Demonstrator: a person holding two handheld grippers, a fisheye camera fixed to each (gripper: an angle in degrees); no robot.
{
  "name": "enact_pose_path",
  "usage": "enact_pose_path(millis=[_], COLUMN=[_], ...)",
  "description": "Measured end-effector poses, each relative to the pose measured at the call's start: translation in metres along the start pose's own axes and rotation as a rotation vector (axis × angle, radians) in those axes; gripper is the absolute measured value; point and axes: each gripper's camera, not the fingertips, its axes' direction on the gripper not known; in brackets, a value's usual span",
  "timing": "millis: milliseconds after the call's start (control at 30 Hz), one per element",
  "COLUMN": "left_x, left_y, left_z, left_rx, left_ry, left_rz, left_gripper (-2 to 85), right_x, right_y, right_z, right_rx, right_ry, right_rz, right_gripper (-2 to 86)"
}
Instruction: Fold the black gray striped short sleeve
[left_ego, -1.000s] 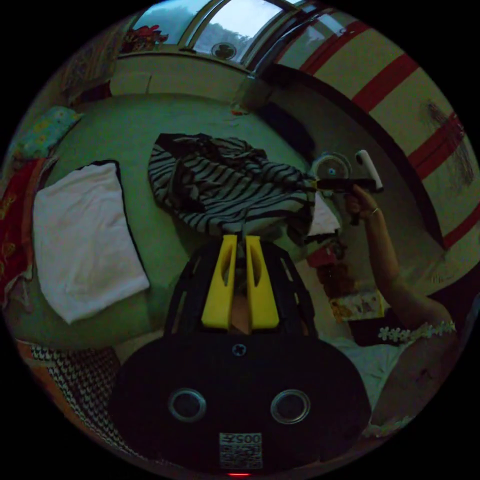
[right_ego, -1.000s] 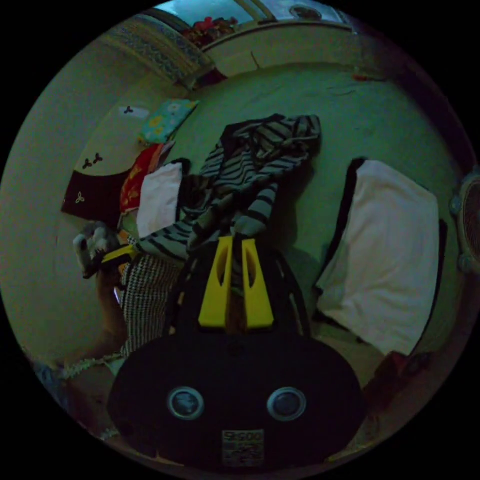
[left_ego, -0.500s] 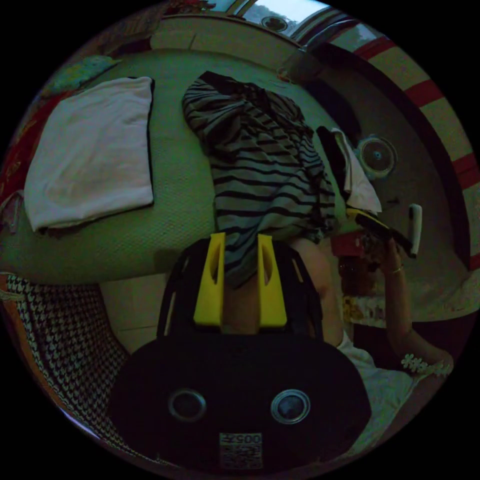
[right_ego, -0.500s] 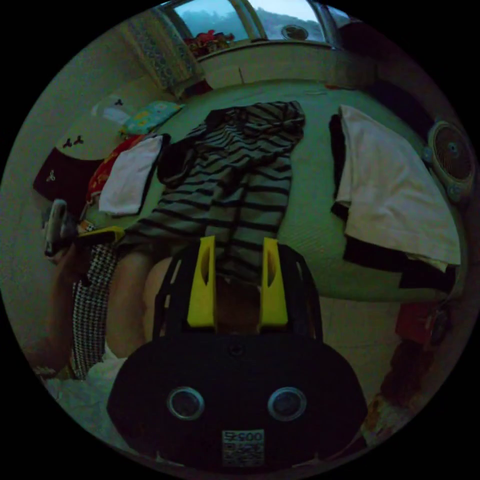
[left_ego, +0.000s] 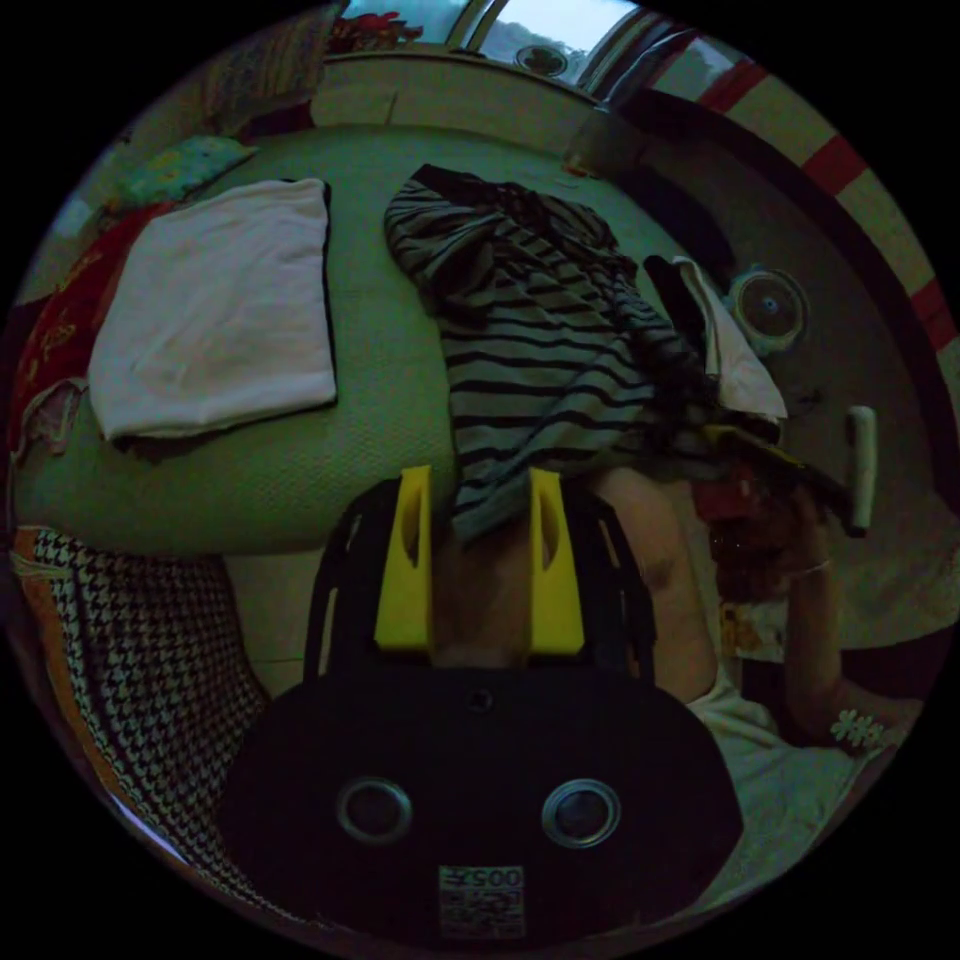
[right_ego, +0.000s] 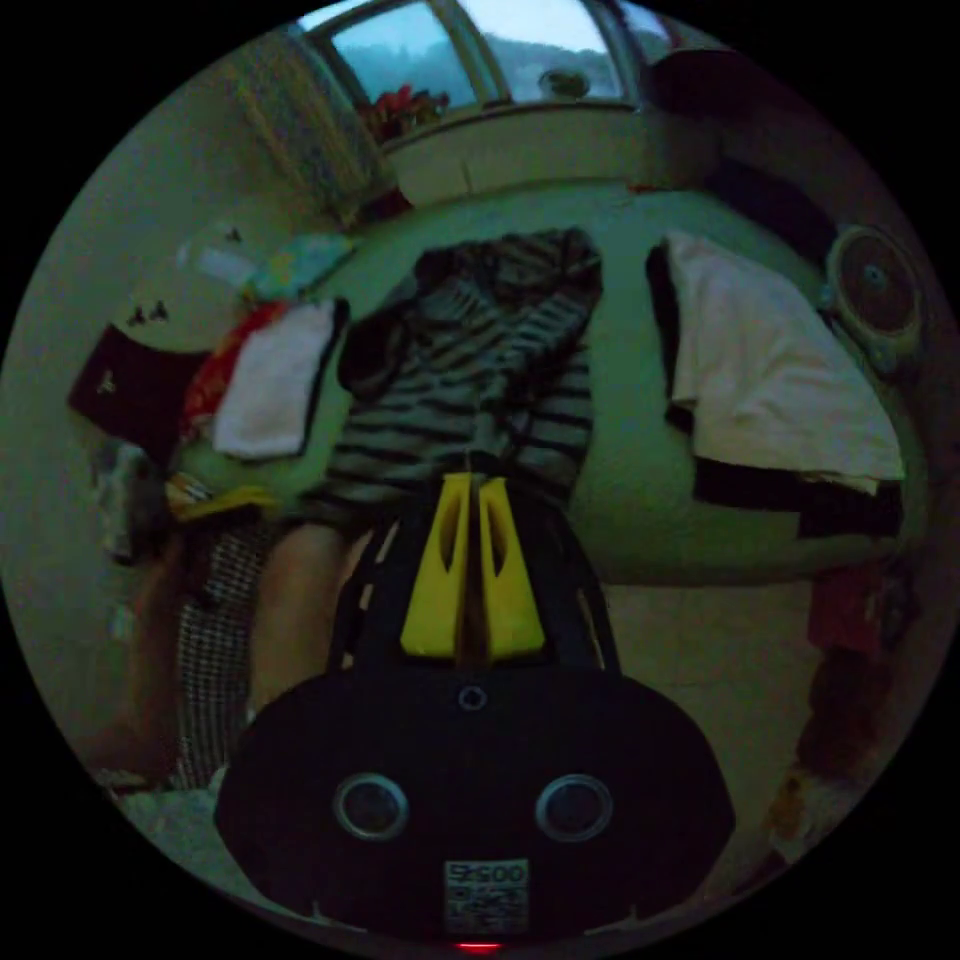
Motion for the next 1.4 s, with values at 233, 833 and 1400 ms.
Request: enact_pose_path(millis=[233, 833, 1400], left_x=[0.010, 0.027, 0.067], left_y=[0.048, 0.113, 0.160], left_z=[0.019, 0.078, 0.017], left_rx=[-0.049, -0.120, 0.054], left_ry=[0.022, 0.181, -0.017], left_rz=[0.038, -0.099, -0.136], left_gripper=[17.6, 14.8, 13.1], right_x=[0.104, 0.158, 0.159], right_y=[0.011, 0.072, 0.097], right_z=[-0.095, -0.135, -0.159], right_rx=[0.109, 0.027, 0.023], right_ry=[0.045, 0.067, 0.056], right_rz=[0.261, 0.307, 0.282], right_gripper=[-1.7, -1.7, -1.7])
